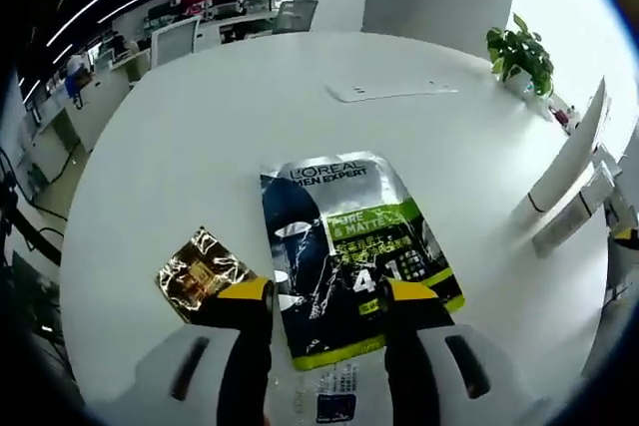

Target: Arrange the skincare products in the storage area until every visible bottle or jar stands upright without overlapping.

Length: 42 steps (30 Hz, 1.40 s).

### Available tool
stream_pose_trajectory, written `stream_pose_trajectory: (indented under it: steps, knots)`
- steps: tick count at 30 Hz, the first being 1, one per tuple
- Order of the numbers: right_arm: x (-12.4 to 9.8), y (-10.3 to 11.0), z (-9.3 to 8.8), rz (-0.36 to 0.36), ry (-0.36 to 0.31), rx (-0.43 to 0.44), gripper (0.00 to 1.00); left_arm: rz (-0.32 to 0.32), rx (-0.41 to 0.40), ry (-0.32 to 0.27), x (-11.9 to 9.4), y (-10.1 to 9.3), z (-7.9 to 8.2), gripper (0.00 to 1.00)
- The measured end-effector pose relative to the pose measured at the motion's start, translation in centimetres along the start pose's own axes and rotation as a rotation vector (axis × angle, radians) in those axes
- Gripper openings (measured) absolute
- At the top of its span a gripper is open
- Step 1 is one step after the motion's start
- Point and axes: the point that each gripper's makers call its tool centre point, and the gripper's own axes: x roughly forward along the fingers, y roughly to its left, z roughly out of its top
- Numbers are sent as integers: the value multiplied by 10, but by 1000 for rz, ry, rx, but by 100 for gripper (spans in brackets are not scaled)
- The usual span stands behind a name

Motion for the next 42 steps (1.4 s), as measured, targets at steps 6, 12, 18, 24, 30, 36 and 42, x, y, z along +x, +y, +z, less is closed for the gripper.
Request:
stream_pose_trajectory:
  steps: [6,12,18,24,30,36,42]
  knots:
    - [0,0,0,0,1,5,90,19,22,-10,2,4,3,39]
    - [0,0,0,0,2,7,90,38,-41,-18,2,18,2,16]
    - [0,-1,-1,-4,2,11,90,46,-23,-19,2,18,2,2]
    - [0,-3,-1,-8,5,11,90,67,46,-1,4,16,4,0]
    - [0,-3,0,-11,1,12,90,15,-5,10,-1,9,0,0]
    - [0,1,1,8,-7,10,90,-88,-87,-23,-15,-8,5,0]
    - [0,5,5,27,-25,7,89,-162,-134,-49,-35,-24,8,0]
